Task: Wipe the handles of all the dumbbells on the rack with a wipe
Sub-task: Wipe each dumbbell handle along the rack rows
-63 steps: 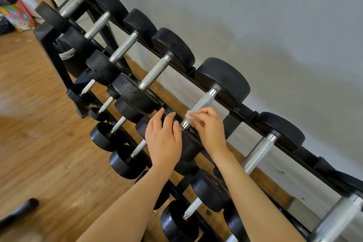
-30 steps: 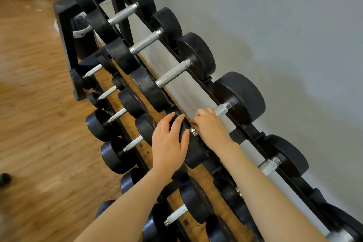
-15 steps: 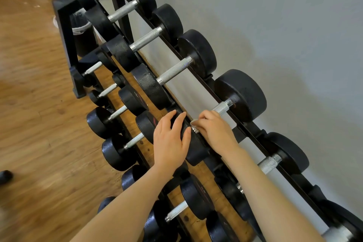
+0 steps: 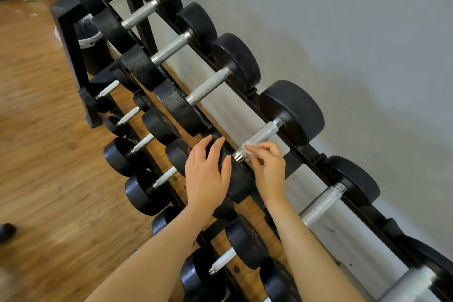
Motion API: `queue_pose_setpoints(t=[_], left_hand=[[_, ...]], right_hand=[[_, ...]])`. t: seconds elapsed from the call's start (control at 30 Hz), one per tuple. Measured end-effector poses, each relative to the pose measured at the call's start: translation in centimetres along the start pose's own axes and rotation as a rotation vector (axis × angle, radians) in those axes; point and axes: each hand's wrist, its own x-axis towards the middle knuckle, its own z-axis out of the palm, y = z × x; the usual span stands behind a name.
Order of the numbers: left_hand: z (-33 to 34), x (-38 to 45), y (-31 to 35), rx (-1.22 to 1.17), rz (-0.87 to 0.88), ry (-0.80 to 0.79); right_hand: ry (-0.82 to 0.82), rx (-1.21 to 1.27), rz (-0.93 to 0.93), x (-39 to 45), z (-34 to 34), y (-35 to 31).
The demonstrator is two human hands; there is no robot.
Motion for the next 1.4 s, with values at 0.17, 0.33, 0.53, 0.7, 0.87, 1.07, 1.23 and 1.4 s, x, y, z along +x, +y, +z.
queue_pose_setpoints(t=[0.17,0.33,0.53,0.7,0.87,1.07,1.23,1.4], left_hand=[[-0.5,0.0,0.7,-0.021,-0.065,-0.067],[-1.8,0.4,2.6,-0.066,-0.182,-0.114],[-2.6,-1.5,5.7,-0.011,-0.03,-0.116],[-2.0,-4.3,8.6,-0.053,0.051,-0.152],[-0.8,-7.7,10.1,-0.071,0.086,-0.269],[1.6,-10.4,11.3,-0.101,0.091,-0.329],[4.4,-12.1,12.2,-0.076,0.042,-0.294],[6.9,-12.9,13.6,-0.075,-0.066,-0.218]], right_hand=[[-0.192,0.22,0.168,0.0,-0.4,-0.6],[-0.064,-0.086,-0.001,-0.5,-2.5,-0.8],[0.105,-0.089,0.038,-2.6,-6.3,-0.7],[0.295,-0.142,0.094,-5.6,-9.7,-0.8],[0.422,-0.162,0.167,-9.7,-12.0,0.5],[0.429,-0.165,0.184,-12.7,-12.8,2.7],[0.398,-0.151,0.159,-12.9,-12.8,4.5],[0.328,-0.078,0.149,-13.7,-12.7,6.7]])
